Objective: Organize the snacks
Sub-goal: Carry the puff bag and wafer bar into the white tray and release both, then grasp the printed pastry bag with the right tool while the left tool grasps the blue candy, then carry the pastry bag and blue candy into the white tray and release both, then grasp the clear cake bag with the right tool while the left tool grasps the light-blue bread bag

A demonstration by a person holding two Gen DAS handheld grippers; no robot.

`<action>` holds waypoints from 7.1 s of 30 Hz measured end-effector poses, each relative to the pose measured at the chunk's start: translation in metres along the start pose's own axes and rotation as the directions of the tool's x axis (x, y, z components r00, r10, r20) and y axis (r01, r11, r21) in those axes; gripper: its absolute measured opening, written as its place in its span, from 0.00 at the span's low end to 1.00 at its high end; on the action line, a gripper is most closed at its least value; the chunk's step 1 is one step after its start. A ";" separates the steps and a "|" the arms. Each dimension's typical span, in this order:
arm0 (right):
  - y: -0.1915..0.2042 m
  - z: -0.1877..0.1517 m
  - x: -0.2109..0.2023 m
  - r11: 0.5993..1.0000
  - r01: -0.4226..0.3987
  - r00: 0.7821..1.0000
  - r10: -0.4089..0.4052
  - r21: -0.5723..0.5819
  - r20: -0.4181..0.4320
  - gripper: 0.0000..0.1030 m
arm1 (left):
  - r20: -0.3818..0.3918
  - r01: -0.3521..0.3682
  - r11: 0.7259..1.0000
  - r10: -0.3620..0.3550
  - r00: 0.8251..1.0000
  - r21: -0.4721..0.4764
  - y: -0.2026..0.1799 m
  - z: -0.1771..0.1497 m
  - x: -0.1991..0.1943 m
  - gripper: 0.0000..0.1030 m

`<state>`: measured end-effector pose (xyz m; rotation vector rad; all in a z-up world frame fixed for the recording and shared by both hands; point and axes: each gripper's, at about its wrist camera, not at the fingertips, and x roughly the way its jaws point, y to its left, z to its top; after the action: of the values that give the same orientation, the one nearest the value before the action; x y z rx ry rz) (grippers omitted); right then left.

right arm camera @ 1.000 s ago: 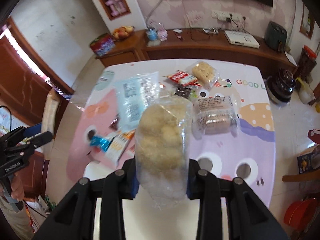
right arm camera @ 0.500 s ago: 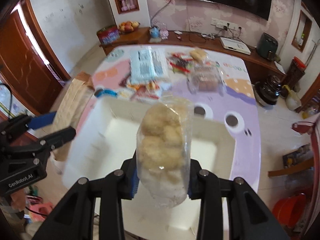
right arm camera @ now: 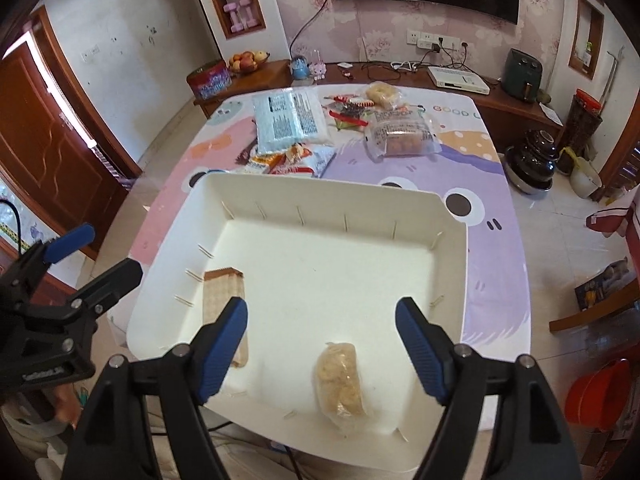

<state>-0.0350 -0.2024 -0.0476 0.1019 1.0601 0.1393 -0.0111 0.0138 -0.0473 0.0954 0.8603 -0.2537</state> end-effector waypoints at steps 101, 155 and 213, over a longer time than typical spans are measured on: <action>0.015 0.178 0.277 0.981 -0.093 0.903 0.156 0.171 -0.400 0.41 | -0.476 0.116 0.974 -0.010 0.879 0.195 0.113 0.088 0.293 0.26; -0.002 0.013 -0.018 0.996 0.026 0.990 -0.038 0.088 0.139 0.43 | -0.032 0.057 0.998 -0.057 0.998 -0.008 -0.056 0.029 0.011 0.27; 0.001 0.023 0.012 0.989 0.145 0.987 -0.147 0.026 0.067 0.65 | -0.004 -0.011 0.996 0.010 1.000 -0.093 -0.025 0.032 0.031 0.94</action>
<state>-0.0091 -0.1997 -0.0463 0.0474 0.9968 -0.0079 0.0250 -0.0214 -0.0495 0.0134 0.8735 -0.2032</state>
